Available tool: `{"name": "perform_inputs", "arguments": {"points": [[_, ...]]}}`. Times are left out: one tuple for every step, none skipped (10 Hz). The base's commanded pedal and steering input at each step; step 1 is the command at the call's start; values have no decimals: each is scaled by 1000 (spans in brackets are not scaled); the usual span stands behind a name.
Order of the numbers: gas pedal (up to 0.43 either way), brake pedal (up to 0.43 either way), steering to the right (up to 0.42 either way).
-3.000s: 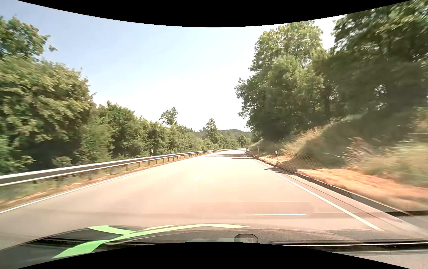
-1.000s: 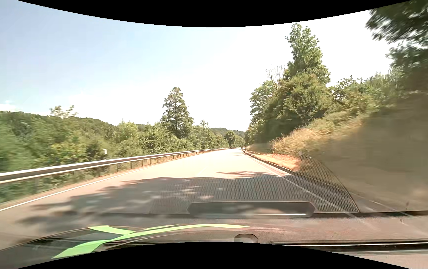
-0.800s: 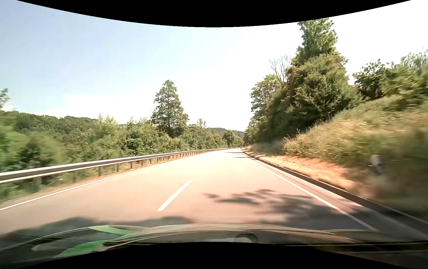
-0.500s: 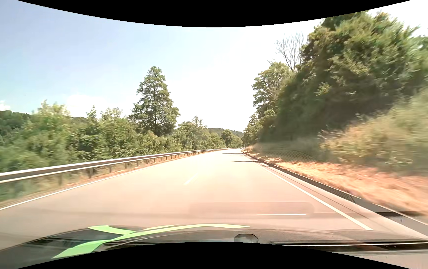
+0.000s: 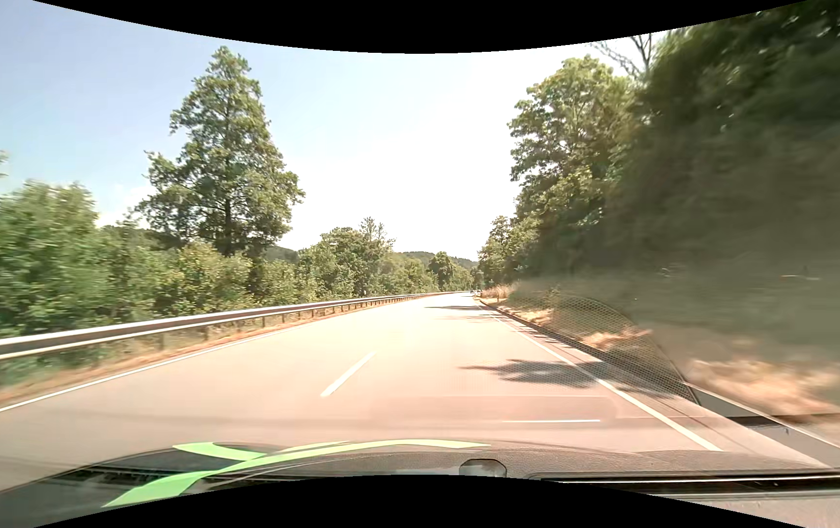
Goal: Follow the waypoints while adhering to traffic rules and regulations
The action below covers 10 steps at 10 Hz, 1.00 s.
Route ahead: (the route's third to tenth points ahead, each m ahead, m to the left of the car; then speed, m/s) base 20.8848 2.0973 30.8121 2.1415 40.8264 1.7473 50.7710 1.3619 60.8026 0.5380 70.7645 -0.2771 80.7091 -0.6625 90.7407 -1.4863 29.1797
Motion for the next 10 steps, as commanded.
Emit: {"name": "perform_inputs", "arguments": {"points": [[319, 0, 4], [331, 0, 4], [331, 0, 4], [331, 0, 4], [331, 0, 4], [339, 0, 4], [339, 0, 4], [350, 0, 4], [350, 0, 4], [350, 0, 4]]}}
